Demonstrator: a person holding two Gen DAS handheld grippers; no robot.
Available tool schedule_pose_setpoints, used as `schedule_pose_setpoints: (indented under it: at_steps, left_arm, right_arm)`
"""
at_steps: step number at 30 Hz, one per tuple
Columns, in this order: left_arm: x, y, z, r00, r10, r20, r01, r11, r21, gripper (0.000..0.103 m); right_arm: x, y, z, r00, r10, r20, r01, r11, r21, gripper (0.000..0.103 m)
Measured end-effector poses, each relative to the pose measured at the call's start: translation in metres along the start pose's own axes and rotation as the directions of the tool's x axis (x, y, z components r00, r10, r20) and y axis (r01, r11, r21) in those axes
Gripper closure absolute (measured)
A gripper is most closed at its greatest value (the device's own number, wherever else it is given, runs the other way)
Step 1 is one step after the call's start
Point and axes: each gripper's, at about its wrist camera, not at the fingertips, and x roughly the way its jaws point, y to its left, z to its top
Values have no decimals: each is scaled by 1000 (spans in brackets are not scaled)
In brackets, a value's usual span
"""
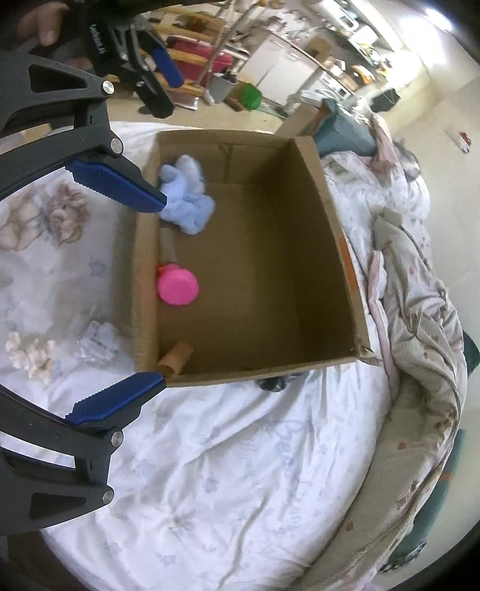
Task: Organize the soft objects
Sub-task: 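Open the right tool to drop the sponge and withdraw, then grasp the pink lace scrunchie with the left tool while the right tool grasps the white scrunchie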
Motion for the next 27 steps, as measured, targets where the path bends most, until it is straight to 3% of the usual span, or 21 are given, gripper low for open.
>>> schedule_pose_setpoints:
  at_steps: [10,20,23,27]
  left_arm:
    - [2,2,-31,998,23,-65,-24,1000,-12,0]
    - [28,-3,-49,982,32,-187,-29,999,23,0]
    - [48,-8,-60,959,-6,-284,14,1000,27,1]
    - [77,-21,-78,912,-65,-405,75,997,9,1]
  right_arm:
    - [-8,-22,-29,997,52,-48,-47,994,95,10]
    - [-3,-33,-55,992,41,-119,-26,992,126,10]
    - [-1,-42,-56,991,29,-130,-7,985,170,10]
    - [2,-54,-55,990,43,-138,-10,973,230,10]
